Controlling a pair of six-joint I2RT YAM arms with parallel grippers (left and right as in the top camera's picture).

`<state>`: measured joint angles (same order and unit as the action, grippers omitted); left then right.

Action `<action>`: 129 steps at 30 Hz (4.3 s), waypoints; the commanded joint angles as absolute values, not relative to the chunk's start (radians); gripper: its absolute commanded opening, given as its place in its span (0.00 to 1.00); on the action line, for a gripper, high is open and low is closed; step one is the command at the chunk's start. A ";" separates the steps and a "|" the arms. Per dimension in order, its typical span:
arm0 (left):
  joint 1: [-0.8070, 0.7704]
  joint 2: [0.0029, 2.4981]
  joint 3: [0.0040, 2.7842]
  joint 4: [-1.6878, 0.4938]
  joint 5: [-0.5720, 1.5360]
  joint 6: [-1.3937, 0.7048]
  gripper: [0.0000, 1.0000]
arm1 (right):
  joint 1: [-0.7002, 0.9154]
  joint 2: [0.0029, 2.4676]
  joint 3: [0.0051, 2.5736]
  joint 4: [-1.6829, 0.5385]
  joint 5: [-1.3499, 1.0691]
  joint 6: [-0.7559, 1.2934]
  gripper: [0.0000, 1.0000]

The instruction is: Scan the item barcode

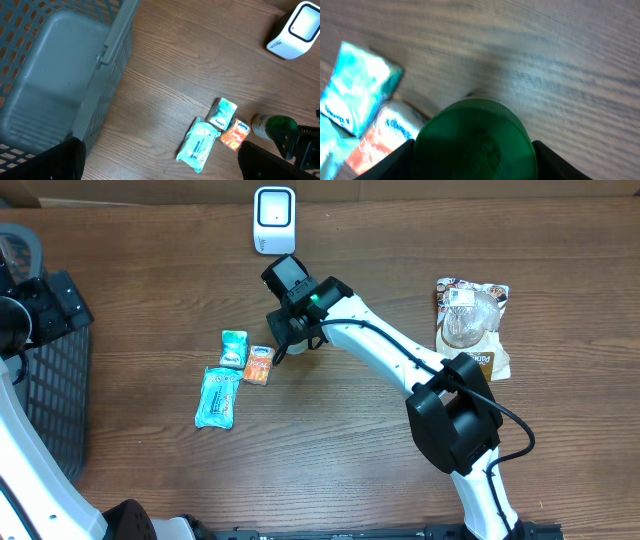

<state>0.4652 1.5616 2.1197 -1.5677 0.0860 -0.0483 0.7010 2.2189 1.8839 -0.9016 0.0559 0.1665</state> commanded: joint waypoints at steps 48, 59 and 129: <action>0.464 1.565 2.130 -1.567 0.097 -0.033 0.99 | 0.554 2.103 2.056 -1.296 -0.300 0.321 1.00; 0.464 1.565 2.130 -1.567 0.097 -0.033 1.00 | 0.647 2.103 1.762 -1.081 -0.128 0.825 1.00; 0.464 1.565 2.130 -1.567 0.097 -0.033 1.00 | 0.632 2.102 1.788 -0.998 -0.214 0.013 0.68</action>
<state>0.4652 1.5616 2.1197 -1.5677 0.0864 -0.0483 0.6346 2.1105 1.7844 -1.0092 -0.1970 -0.2111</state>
